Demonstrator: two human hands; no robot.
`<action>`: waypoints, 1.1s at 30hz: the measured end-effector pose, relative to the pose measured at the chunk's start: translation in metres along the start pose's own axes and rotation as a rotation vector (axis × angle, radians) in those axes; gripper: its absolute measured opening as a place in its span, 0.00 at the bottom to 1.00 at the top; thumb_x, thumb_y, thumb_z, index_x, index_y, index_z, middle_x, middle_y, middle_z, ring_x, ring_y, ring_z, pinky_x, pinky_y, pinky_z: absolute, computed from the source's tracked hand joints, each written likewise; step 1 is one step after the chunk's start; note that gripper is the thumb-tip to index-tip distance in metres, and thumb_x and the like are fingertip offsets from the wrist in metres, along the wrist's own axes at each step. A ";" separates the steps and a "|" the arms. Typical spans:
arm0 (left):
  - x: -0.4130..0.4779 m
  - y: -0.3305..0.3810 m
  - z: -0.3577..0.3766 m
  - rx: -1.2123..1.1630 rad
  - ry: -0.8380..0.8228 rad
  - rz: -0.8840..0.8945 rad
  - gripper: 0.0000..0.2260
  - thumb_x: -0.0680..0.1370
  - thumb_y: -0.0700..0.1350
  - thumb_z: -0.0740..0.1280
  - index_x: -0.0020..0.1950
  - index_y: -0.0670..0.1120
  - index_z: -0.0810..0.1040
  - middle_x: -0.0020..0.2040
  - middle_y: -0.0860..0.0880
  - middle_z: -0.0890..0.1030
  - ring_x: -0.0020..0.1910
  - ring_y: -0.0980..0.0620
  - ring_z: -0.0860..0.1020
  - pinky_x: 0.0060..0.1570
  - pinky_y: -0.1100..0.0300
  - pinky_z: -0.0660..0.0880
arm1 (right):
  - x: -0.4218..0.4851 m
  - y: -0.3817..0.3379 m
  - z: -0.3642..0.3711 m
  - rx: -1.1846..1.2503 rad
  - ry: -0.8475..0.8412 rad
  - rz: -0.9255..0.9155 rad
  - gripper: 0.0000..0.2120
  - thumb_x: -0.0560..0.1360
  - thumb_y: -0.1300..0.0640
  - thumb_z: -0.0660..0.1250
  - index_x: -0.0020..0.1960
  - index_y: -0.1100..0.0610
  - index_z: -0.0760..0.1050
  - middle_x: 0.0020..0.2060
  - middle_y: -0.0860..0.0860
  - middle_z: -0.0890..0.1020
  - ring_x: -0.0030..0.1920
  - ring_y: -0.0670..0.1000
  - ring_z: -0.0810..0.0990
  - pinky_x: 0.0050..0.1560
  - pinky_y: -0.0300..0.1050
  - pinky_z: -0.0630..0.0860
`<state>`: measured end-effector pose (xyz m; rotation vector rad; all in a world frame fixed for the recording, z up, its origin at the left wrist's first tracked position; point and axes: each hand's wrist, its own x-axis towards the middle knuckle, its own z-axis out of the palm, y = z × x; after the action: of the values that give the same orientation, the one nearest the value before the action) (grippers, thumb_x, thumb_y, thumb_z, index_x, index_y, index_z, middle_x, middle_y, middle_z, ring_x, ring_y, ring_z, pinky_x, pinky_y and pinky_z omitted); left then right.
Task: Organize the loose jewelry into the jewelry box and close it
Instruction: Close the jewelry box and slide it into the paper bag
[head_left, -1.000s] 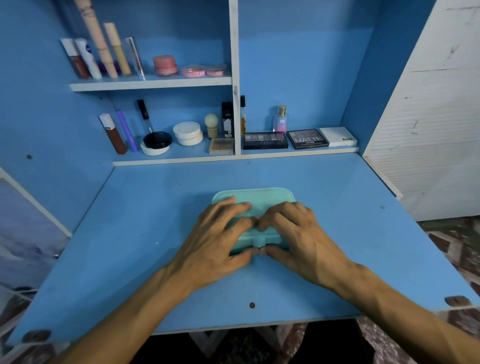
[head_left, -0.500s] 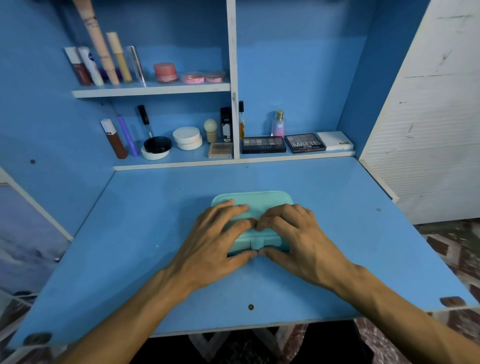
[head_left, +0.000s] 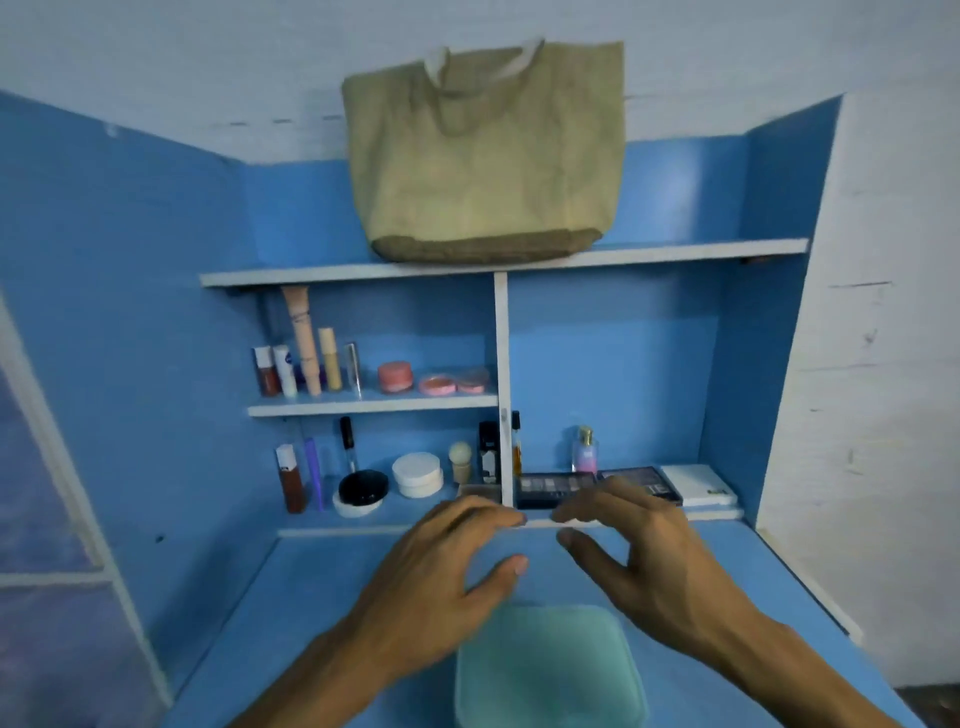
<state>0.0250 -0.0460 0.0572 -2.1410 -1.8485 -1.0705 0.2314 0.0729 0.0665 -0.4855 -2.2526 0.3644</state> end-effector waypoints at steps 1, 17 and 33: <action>0.018 0.001 -0.014 0.006 0.056 0.016 0.15 0.79 0.61 0.63 0.64 0.58 0.76 0.60 0.65 0.74 0.60 0.64 0.74 0.60 0.67 0.70 | 0.021 -0.003 -0.010 0.002 0.059 -0.010 0.05 0.76 0.53 0.71 0.51 0.45 0.81 0.46 0.37 0.79 0.47 0.35 0.78 0.48 0.28 0.71; 0.228 -0.016 -0.185 0.114 0.443 -0.303 0.21 0.82 0.50 0.64 0.74 0.46 0.67 0.70 0.41 0.69 0.55 0.52 0.72 0.57 0.63 0.65 | 0.259 -0.017 -0.119 0.069 0.419 0.262 0.18 0.80 0.52 0.65 0.68 0.51 0.72 0.64 0.55 0.72 0.47 0.48 0.78 0.45 0.42 0.72; 0.274 -0.069 -0.198 -0.540 0.579 -0.586 0.31 0.81 0.51 0.64 0.80 0.44 0.56 0.67 0.48 0.70 0.62 0.48 0.74 0.63 0.50 0.74 | 0.307 0.014 -0.123 0.349 0.492 0.453 0.23 0.77 0.60 0.65 0.72 0.57 0.68 0.60 0.56 0.79 0.57 0.57 0.78 0.56 0.53 0.78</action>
<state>-0.1204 0.0943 0.3368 -1.2043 -2.0552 -2.2320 0.1376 0.2371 0.3385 -0.7993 -1.5524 0.7617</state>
